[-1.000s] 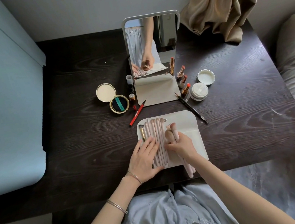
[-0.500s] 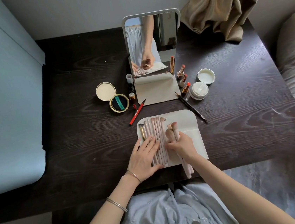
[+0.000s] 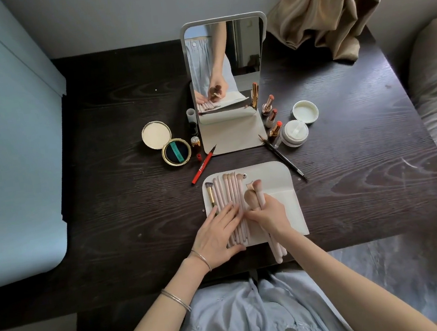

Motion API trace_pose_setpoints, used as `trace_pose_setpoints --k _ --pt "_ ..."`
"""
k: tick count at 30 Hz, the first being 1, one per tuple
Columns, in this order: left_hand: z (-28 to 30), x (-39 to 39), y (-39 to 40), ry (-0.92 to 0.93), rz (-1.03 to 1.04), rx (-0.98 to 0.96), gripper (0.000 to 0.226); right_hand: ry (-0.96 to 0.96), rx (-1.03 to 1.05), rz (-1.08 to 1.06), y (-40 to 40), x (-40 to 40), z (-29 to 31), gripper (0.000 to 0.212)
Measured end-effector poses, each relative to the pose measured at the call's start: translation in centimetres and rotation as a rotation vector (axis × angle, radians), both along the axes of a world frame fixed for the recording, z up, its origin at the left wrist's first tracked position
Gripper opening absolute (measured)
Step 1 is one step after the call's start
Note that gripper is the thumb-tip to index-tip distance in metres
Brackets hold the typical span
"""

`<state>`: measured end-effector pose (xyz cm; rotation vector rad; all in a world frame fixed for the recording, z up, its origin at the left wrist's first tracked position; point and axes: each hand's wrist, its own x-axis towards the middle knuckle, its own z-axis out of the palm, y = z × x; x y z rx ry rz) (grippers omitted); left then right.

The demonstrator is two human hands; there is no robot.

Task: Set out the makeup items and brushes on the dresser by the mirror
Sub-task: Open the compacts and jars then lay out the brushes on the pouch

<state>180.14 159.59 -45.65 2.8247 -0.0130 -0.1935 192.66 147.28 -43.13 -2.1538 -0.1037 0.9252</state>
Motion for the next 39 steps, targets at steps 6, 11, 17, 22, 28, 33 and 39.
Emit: trace_pose_setpoints --k 6,11,17,22,28,33,39 --pt "-0.2 -0.1 0.0 -0.063 -0.022 0.031 0.083 -0.011 -0.025 -0.016 0.2 -0.4 0.2 0.028" --pt "-0.2 -0.2 -0.2 -0.096 -0.003 0.024 0.083 -0.055 -0.045 -0.029 0.3 -0.8 0.4 0.028" --pt "0.0 -0.3 -0.3 -0.087 0.017 -0.01 0.081 -0.061 -0.047 -0.013 0.7 -0.6 0.6 0.019" --pt "0.1 -0.2 -0.2 -0.026 0.015 -0.041 0.079 -0.03 -0.077 -0.046 0.8 -0.6 0.1 0.022" --pt "0.3 0.0 -0.5 -0.038 0.01 -0.006 0.079 0.022 -0.031 -0.086 0.4 -0.5 0.3 0.024" --pt "1.4 0.5 -0.8 -0.177 0.207 -0.261 0.063 0.198 0.208 -0.129 0.2 0.4 1.9 0.018" --pt "5.9 4.3 -2.2 0.027 0.618 -0.92 0.038 0.63 0.636 -0.246 -0.4 1.2 4.4 0.009"
